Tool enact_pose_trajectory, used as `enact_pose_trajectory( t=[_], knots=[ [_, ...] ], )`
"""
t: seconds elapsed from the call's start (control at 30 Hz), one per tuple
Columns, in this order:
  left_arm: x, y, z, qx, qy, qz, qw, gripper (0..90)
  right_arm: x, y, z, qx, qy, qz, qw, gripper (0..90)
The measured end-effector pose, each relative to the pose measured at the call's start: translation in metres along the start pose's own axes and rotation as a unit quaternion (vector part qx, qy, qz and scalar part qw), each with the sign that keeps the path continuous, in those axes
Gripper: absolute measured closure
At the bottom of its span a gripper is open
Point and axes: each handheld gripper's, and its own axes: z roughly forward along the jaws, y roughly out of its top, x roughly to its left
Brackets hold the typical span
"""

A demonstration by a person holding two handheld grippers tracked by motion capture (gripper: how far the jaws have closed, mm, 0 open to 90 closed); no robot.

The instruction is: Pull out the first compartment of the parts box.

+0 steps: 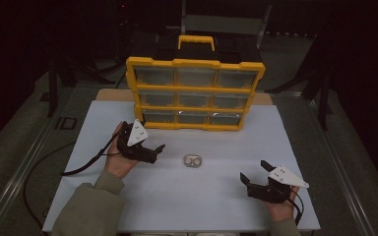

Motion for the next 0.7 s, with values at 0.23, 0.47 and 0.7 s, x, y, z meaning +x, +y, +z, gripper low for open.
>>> enact_pose_trajectory(
  t=[0.23,0.47,0.7],
  knots=[
    [0.003,0.009,0.004,-0.002,0.005,0.019,0.9998,0.3,0.0,0.0,0.0,0.0,0.0,0.0,1.0,10.8],
    [0.007,0.016,0.012,0.013,0.009,0.042,0.999,0.3,0.0,0.0,0.0,0.0,0.001,0.0,1.0,10.7],
    [0.01,0.025,0.018,0.026,0.015,0.066,0.9973,0.3,0.0,0.0,0.001,0.001,0.0,-0.001,1.0,10.7]
  ],
)
